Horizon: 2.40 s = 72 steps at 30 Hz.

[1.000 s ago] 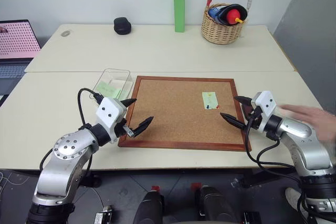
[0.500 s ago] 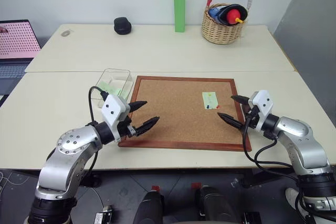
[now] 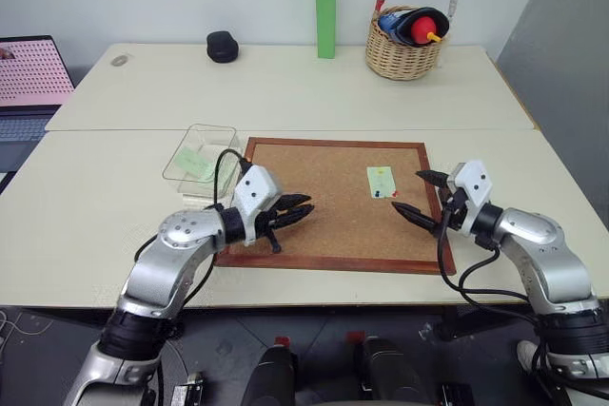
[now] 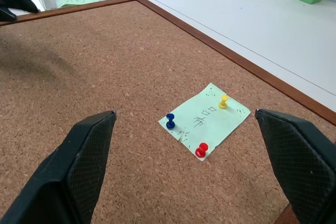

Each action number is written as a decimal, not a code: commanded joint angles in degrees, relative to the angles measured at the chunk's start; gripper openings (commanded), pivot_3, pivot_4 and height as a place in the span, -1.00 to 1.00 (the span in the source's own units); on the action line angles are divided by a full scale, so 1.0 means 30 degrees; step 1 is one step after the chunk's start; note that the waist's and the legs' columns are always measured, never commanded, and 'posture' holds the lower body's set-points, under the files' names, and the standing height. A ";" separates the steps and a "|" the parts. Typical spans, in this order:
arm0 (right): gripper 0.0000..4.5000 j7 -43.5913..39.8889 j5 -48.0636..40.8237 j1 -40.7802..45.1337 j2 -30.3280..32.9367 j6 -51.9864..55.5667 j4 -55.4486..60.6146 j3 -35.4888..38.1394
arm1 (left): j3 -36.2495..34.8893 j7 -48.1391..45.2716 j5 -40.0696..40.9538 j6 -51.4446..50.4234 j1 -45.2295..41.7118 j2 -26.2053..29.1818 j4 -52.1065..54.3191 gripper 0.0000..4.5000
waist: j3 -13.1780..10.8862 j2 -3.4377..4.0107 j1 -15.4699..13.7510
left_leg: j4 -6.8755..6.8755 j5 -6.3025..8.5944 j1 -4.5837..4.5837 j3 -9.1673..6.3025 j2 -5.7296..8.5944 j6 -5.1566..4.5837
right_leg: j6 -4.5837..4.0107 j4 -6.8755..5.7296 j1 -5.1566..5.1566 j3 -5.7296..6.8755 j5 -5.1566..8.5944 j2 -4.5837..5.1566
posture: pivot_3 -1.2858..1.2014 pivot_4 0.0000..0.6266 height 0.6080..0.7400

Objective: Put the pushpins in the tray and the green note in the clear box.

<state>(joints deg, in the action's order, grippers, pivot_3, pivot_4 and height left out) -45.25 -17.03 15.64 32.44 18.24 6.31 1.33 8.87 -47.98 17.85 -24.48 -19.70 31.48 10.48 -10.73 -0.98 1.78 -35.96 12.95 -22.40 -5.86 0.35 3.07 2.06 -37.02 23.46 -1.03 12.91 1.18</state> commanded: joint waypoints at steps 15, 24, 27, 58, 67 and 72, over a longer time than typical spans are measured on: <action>1.00 0.1293 0.0780 0.4497 -0.1513 0.2714 -0.3183 -0.1518 | 0.2681 -0.0259 -0.3659 0.3404 -0.1744 -0.2357 -0.7302 -0.97 | 0.0016 0.0018 -0.0023 | -0.0017 -0.0003 0.0045 -0.0002 0.0010 -0.0003 | 0.0015 -0.0007 -0.0047 -0.0005 -0.0013 0.0004 | 0.03 -0.52 1.00; 1.00 0.1033 0.1461 0.7720 -0.2562 0.2010 -0.8677 -0.1792 | 0.2595 -0.0279 -0.3771 0.3273 -0.1273 -0.2479 -0.6636 -0.97 | 0.0024 0.0026 -0.0035 | -0.0014 -0.0003 0.0057 -0.0008 0.0018 -0.0004 | 0.0017 -0.0007 -0.0062 -0.0003 -0.0015 0.0011 | 0.03 -0.52 1.00; 0.92 0.1002 0.1924 0.8443 -0.2916 0.1305 -1.0308 -0.1911 | 0.2561 -0.0270 -0.3746 0.3102 -0.1094 -0.2454 -0.6355 -0.99 | 0.0025 0.0028 -0.0015 | -0.0010 -0.0002 0.0061 -0.0005 0.0016 -0.0004 | 0.0016 -0.0007 -0.0062 -0.0004 -0.0016 0.0010 | 0.03 -0.52 1.00; -0.99 0.0591 0.2914 0.9432 -0.3424 -0.0857 -1.2124 -0.1334 | 0.2745 0.0126 -0.3663 0.1179 -0.0149 -0.2520 -0.5228 -1.00 | 0.0026 0.0034 0.0032 | 0.0012 -0.0002 0.0084 0.0005 0.0011 -0.0004 | 0.0011 -0.0014 -0.0062 -0.0019 -0.0013 0.0006 | 0.03 -0.52 1.00; -0.99 0.0369 0.2236 0.9031 -0.2912 0.1061 -0.9364 -0.0829 | 0.2788 0.0203 -0.3546 0.0505 0.0170 -0.2536 -0.4851 -1.00 | 0.0032 0.0042 0.0029 | 0.0012 -0.0002 0.0101 0.0008 0.0010 -0.0004 | 0.0012 -0.0017 -0.0069 -0.0022 -0.0012 0.0006 | 0.03 -0.52 1.00; -0.99 0.0314 0.1894 0.8340 -0.1785 0.2311 -0.7566 -0.0366 | 0.2675 0.0088 -0.3350 0.0370 0.0323 -0.2697 -0.4585 -1.00 | 0.0032 0.0042 0.0025 | 0.0017 -0.0001 0.0098 0.0009 0.0012 -0.0004 | 0.0010 -0.0008 -0.0070 -0.0023 -0.0011 0.0007 | 0.03 -0.52 1.00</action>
<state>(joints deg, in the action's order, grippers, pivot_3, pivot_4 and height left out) -43.85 -10.25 41.19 24.64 23.47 -20.79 -2.29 14.77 -46.67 8.08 -20.89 -21.13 23.46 -2.13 -10.64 -0.85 1.86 -35.91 12.95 -22.11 -5.83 0.39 3.06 2.09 -37.04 23.25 -1.10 12.88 1.21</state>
